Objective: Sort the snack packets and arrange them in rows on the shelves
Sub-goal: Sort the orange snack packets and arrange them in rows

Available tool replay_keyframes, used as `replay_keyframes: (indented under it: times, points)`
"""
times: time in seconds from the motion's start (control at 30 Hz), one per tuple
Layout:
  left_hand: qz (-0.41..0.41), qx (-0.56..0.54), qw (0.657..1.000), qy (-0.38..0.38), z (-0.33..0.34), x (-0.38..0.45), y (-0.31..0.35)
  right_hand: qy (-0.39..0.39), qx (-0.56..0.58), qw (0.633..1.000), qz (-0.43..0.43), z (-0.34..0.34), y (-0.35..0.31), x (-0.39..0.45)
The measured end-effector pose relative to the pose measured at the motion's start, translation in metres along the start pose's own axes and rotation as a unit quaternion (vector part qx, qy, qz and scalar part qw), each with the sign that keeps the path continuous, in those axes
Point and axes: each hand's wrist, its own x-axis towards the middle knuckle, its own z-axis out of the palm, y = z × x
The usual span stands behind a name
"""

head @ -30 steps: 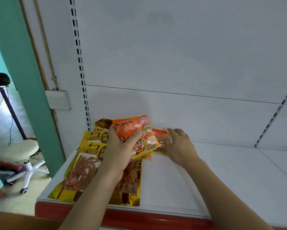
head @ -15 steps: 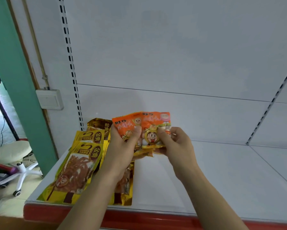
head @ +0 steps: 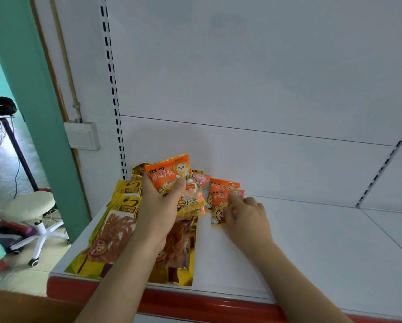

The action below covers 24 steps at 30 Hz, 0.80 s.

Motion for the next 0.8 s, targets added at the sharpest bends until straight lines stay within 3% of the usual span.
replay_keyframes:
  times: [0.07, 0.27, 0.63, 0.8]
  points:
    - [-0.001, 0.004, 1.000, 0.002, 0.001, 0.000, 0.002, -0.029, -0.086, 0.996, 0.000, 0.000, 0.000, -0.002]
    - [0.001, 0.011, 1.000, -0.013, 0.007, -0.002, 0.001, -0.057, -0.153, 0.986, -0.040, 0.001, -0.003, -0.005]
    - [0.023, 0.034, 0.999, -0.020, 0.013, -0.011, 0.006, -0.042, -0.194, 0.980, -0.017, 0.004, -0.013, -0.009]
    - [0.018, 0.035, 0.999, -0.021, 0.011, -0.015, 0.006, -0.055, -0.155, 0.986, -0.018, -0.001, -0.005, -0.009]
